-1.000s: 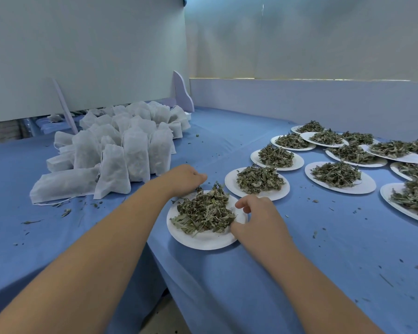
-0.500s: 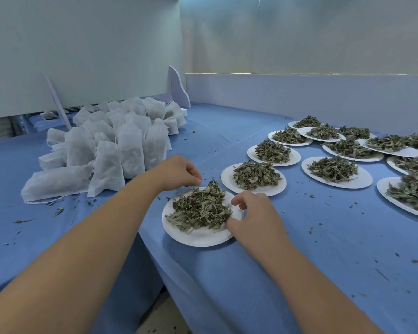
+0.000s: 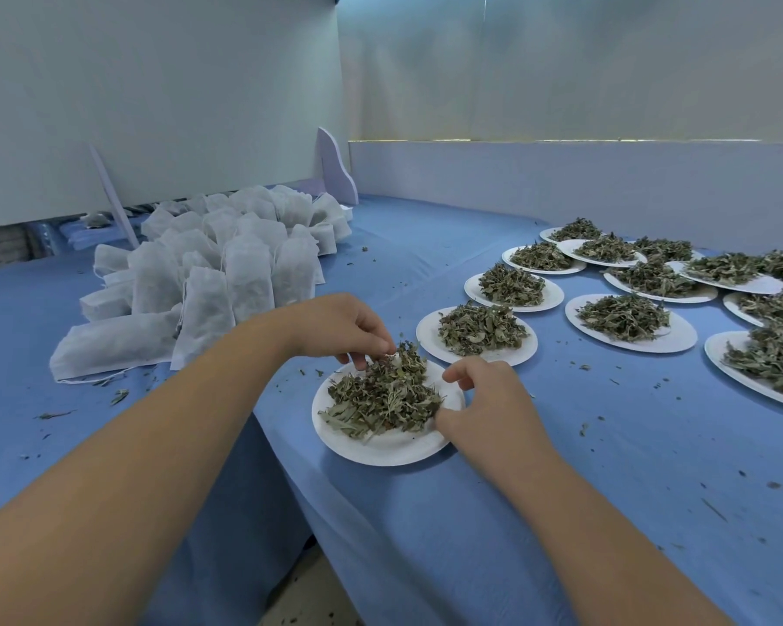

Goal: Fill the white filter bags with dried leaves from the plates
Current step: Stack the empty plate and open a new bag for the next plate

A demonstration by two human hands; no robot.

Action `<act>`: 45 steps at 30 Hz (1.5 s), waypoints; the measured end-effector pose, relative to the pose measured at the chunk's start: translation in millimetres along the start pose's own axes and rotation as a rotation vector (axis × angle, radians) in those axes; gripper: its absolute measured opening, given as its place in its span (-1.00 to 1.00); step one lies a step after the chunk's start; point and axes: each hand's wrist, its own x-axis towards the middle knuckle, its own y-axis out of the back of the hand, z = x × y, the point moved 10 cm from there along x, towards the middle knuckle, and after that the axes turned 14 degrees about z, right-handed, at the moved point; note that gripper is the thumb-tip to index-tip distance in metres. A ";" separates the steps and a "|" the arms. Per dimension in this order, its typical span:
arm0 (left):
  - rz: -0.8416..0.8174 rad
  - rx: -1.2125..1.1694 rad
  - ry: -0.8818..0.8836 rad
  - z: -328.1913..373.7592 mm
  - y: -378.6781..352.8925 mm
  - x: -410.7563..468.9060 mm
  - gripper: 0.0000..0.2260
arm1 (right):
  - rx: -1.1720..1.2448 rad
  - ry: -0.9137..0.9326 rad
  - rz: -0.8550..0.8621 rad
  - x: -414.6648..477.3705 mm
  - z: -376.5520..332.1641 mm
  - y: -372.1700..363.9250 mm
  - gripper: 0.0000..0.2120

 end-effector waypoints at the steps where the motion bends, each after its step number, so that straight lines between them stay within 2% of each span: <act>1: 0.000 0.002 -0.010 2.6 -0.3 -0.6 -0.89 | 0.000 -0.002 0.000 -0.1 0.1 0.0 -0.64; 12: 0.260 0.178 -0.042 -12.0 29.9 2.4 -0.88 | 0.020 -0.032 -0.027 3.5 6.2 1.7 -0.55; 16: 0.172 0.383 -0.037 -38.9 28.4 -0.6 -0.74 | 0.002 -0.053 -0.026 6.3 10.8 4.7 -0.54; 20: 0.008 0.436 -0.020 -56.0 8.1 -8.7 -0.58 | -0.007 -0.044 -0.038 4.4 9.0 2.4 -0.57; 28: 0.027 0.539 -0.132 -42.1 8.2 -12.9 -0.73 | -0.019 -0.030 -0.046 3.0 6.9 1.8 -0.62; 31: 0.034 0.583 -0.059 -45.3 20.5 -14.6 -0.75 | -0.015 -0.031 -0.051 2.6 6.6 1.8 -0.62; 35: 0.138 0.611 0.060 -51.3 38.9 -18.8 -0.71 | -0.020 -0.022 -0.052 2.6 6.0 0.8 -0.63; 40: -0.022 0.756 0.150 -53.3 17.9 -29.6 -0.68 | -0.034 -0.016 -0.051 2.0 5.1 0.2 -0.65; 42: -0.043 0.781 0.155 -49.2 13.1 -31.4 -0.69 | -0.049 -0.008 -0.046 1.3 4.7 1.0 -0.66; 45: -0.025 0.790 0.129 -46.2 6.1 -29.3 -0.81 | -0.059 0.000 -0.048 1.1 4.2 0.8 -0.67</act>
